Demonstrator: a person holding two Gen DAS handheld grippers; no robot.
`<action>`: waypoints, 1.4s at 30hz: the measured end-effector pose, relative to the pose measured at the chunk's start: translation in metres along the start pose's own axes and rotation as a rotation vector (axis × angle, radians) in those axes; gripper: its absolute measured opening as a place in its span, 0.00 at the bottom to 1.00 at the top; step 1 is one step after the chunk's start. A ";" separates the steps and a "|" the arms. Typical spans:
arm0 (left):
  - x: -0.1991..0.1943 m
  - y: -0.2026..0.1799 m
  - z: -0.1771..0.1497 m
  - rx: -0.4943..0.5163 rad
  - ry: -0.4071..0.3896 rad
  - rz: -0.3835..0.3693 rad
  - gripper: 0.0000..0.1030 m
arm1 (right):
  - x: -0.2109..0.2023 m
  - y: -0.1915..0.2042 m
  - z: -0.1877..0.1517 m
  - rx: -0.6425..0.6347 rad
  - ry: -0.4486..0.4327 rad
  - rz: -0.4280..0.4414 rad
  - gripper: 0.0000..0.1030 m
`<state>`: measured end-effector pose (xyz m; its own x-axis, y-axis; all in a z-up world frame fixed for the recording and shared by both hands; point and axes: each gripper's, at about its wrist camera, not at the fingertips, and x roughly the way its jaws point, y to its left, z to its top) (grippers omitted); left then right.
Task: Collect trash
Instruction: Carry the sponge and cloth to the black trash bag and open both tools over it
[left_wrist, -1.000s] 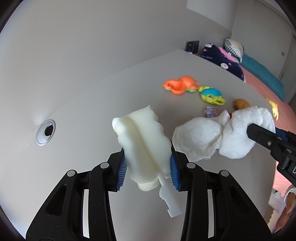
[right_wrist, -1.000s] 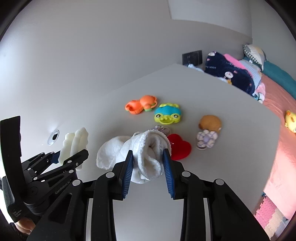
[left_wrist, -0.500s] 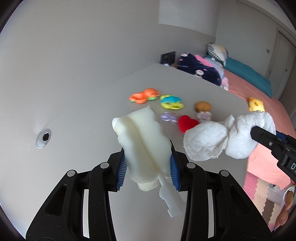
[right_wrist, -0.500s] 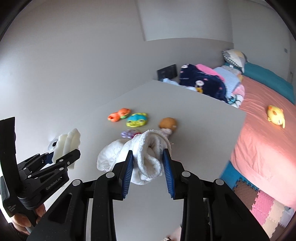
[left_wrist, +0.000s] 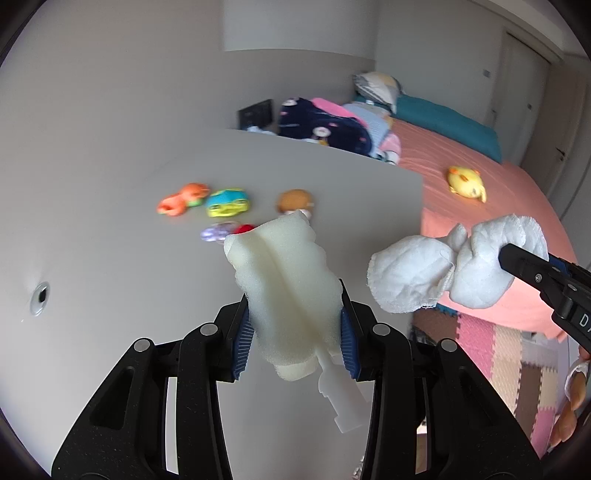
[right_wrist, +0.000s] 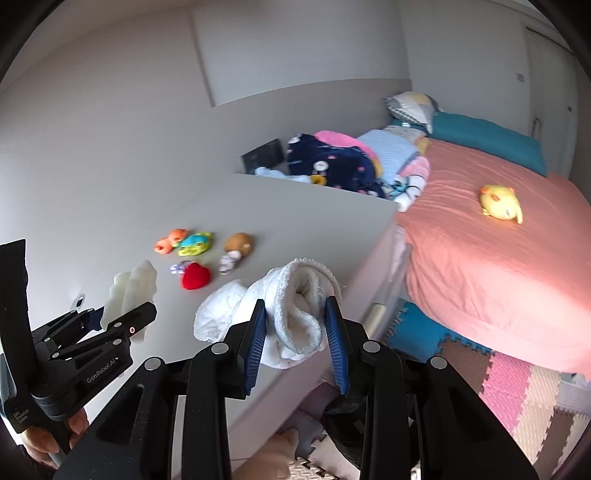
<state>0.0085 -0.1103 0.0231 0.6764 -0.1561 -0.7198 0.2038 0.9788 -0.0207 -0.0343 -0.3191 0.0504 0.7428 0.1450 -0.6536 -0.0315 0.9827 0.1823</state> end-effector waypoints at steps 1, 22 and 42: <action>0.001 -0.008 0.000 0.012 0.002 -0.011 0.38 | -0.002 -0.008 -0.001 0.010 -0.002 -0.011 0.33; 0.038 -0.156 -0.005 0.257 0.085 -0.226 0.39 | -0.037 -0.146 -0.029 0.226 -0.007 -0.234 0.33; 0.065 -0.197 -0.012 0.340 0.186 -0.243 0.94 | -0.027 -0.195 -0.031 0.280 0.039 -0.423 0.73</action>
<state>0.0037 -0.3117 -0.0280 0.4479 -0.3193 -0.8351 0.5830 0.8125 0.0020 -0.0694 -0.5112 0.0095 0.6259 -0.2494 -0.7390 0.4508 0.8889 0.0818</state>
